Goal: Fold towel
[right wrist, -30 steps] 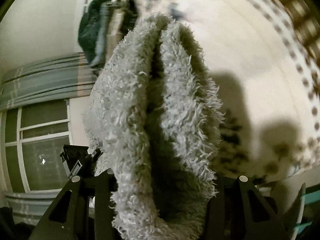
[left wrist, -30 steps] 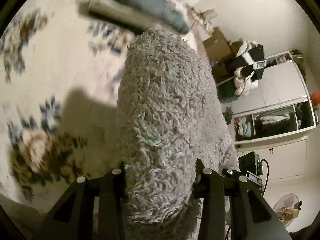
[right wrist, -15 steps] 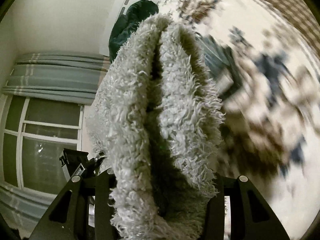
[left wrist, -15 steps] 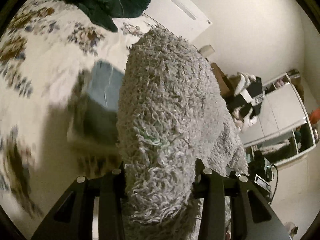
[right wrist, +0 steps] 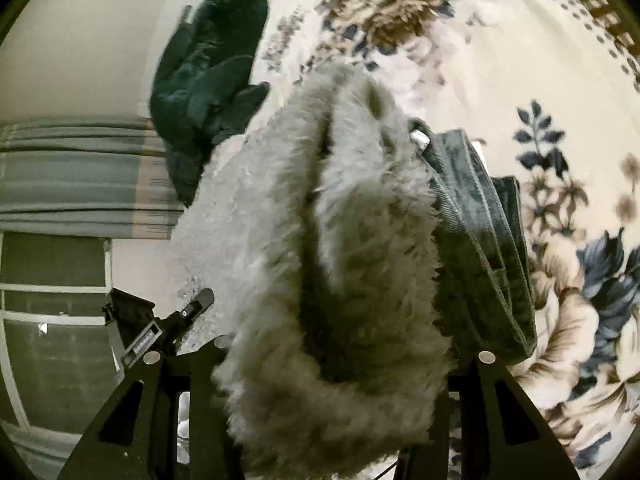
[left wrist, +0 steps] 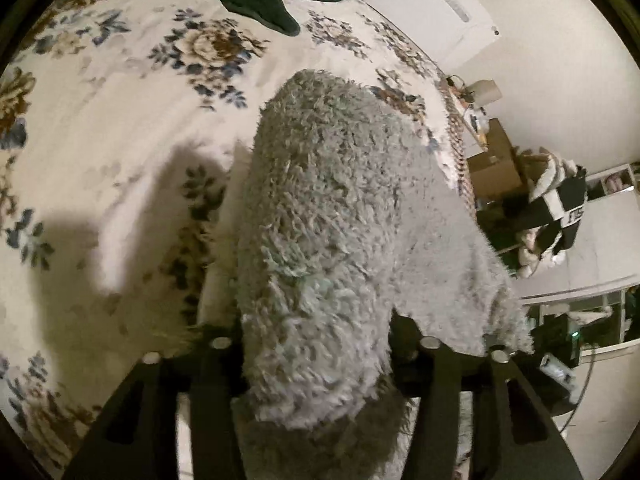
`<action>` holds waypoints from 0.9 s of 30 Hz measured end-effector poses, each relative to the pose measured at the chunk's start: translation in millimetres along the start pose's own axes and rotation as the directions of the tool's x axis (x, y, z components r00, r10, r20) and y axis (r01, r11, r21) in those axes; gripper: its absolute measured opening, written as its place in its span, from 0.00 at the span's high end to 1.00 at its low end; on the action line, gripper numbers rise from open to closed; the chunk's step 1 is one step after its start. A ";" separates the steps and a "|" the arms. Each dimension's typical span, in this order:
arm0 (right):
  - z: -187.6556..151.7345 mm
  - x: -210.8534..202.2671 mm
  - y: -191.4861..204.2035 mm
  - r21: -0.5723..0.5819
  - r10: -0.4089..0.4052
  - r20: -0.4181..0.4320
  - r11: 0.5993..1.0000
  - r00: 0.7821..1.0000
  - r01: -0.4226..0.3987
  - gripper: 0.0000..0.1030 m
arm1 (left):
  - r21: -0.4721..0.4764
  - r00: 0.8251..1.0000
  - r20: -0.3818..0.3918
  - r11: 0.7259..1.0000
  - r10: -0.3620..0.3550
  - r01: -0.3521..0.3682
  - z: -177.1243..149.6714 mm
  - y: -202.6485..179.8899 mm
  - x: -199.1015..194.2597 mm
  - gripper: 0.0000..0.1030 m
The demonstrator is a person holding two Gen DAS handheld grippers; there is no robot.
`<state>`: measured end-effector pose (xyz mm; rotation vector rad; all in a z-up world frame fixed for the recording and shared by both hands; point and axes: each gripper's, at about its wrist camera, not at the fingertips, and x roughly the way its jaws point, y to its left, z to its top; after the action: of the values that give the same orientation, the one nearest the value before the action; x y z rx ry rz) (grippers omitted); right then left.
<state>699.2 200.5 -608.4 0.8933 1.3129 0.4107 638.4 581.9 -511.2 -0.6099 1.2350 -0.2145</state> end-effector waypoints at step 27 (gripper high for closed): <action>-266.2 -214.7 209.1 -0.321 -0.478 0.531 0.651 0.700 0.688 0.01 | 0.248 0.839 0.406 0.840 0.362 -0.483 -165.1 -151.0 -227.1 0.12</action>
<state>439.9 263.1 -309.3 0.0454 0.9625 0.0140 434.9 512.0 -276.0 -0.0459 0.9308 0.0606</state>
